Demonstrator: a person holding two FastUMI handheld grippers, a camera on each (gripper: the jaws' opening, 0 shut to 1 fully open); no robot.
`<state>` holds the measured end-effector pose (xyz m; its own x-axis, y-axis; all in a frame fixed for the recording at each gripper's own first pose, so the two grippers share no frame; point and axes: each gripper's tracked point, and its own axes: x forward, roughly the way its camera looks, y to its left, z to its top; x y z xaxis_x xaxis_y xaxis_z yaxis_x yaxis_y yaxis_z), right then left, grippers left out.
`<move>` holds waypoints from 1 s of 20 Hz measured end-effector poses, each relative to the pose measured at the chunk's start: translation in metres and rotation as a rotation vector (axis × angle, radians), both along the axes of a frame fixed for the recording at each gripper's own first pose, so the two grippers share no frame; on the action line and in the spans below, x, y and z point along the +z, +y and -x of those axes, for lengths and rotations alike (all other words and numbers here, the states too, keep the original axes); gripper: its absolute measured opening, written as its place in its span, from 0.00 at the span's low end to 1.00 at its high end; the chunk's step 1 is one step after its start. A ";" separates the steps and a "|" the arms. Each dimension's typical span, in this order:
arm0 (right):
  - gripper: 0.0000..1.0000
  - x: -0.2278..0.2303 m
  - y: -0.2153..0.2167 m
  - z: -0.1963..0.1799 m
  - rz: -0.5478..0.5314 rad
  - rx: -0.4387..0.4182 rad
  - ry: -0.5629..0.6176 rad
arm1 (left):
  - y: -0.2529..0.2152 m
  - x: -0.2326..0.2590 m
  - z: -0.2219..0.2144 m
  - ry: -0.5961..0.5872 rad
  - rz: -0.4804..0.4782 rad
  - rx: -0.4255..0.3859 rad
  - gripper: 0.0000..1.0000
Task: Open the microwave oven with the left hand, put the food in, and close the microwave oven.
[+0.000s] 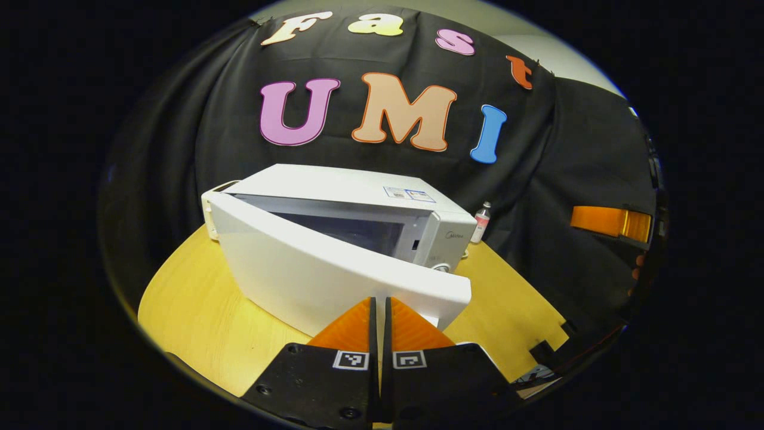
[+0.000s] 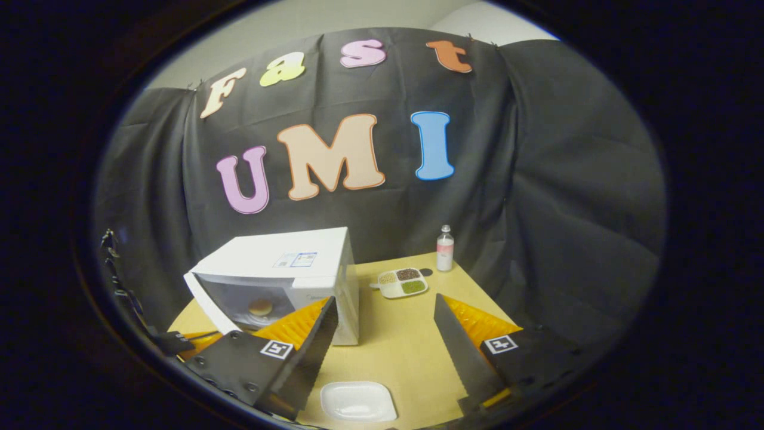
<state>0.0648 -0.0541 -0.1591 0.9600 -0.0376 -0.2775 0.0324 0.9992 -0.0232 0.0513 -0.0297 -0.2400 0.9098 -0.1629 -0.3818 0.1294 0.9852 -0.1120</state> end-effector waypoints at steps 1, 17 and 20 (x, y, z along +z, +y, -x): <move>0.92 0.000 -0.003 0.000 -0.003 0.000 0.001 | -0.003 0.000 -0.009 -0.006 0.002 0.006 0.00; 0.92 -0.017 -0.032 0.011 0.005 0.020 0.049 | -0.024 -0.002 -0.094 -0.041 0.045 0.100 0.00; 0.92 -0.019 -0.032 0.008 0.002 0.025 0.053 | -0.025 -0.003 -0.104 -0.046 0.036 0.105 0.01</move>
<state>0.0569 -0.0859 -0.1777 0.9447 -0.0141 -0.3276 0.0057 0.9996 -0.0266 0.1553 -0.0543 -0.2425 0.9389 -0.0788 -0.3351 0.0315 0.9890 -0.1444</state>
